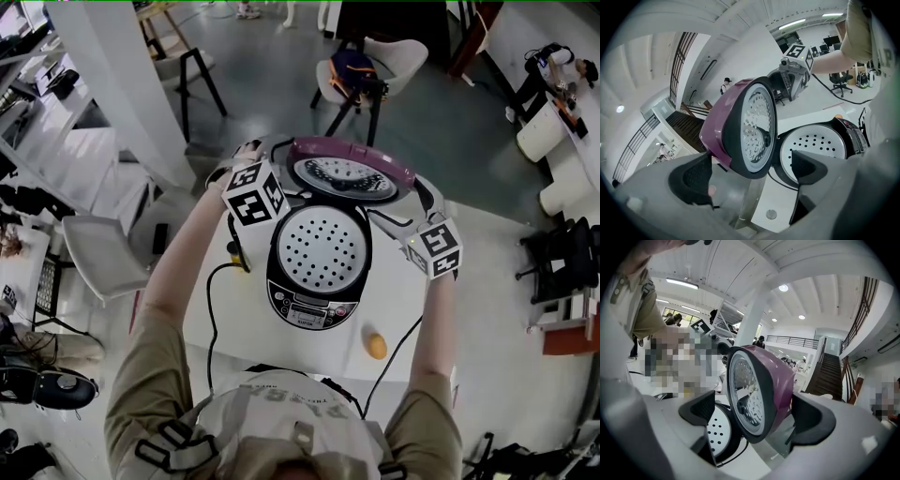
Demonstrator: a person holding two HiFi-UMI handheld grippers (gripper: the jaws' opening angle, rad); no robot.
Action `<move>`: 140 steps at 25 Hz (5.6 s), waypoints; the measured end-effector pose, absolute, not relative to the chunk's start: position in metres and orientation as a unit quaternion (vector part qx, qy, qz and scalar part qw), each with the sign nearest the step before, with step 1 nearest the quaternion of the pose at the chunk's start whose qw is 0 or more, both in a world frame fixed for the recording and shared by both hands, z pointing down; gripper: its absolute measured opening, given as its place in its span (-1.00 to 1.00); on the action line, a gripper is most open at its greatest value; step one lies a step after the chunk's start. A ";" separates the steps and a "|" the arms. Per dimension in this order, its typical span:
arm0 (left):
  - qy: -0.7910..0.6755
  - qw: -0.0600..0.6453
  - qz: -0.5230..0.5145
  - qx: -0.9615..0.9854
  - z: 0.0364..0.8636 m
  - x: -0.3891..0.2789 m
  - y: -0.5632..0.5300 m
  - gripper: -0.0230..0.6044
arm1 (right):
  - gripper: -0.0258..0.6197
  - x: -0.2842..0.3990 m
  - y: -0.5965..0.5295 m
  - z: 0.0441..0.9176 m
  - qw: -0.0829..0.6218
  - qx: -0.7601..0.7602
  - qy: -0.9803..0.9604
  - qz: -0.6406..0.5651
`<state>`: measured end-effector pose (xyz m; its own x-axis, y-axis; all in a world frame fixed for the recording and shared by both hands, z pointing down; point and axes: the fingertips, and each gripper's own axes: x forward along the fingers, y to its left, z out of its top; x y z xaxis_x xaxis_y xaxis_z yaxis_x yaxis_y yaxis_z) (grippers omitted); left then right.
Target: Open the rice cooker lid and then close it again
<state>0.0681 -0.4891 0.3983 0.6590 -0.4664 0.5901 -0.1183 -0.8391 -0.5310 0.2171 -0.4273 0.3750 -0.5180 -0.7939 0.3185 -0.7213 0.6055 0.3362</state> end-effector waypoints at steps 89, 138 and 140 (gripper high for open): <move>0.035 0.189 -0.520 -0.832 0.542 -0.002 -0.295 0.81 | 0.58 0.171 -0.240 0.515 0.386 0.282 -0.878 0.014; -0.006 0.228 -0.562 -0.795 0.592 -0.018 -0.279 0.81 | 0.58 0.165 -0.210 0.556 0.447 0.199 -0.871 0.052; -0.006 0.230 -0.562 -0.794 0.592 -0.018 -0.280 0.81 | 0.58 0.165 -0.210 0.556 0.447 0.198 -0.871 0.052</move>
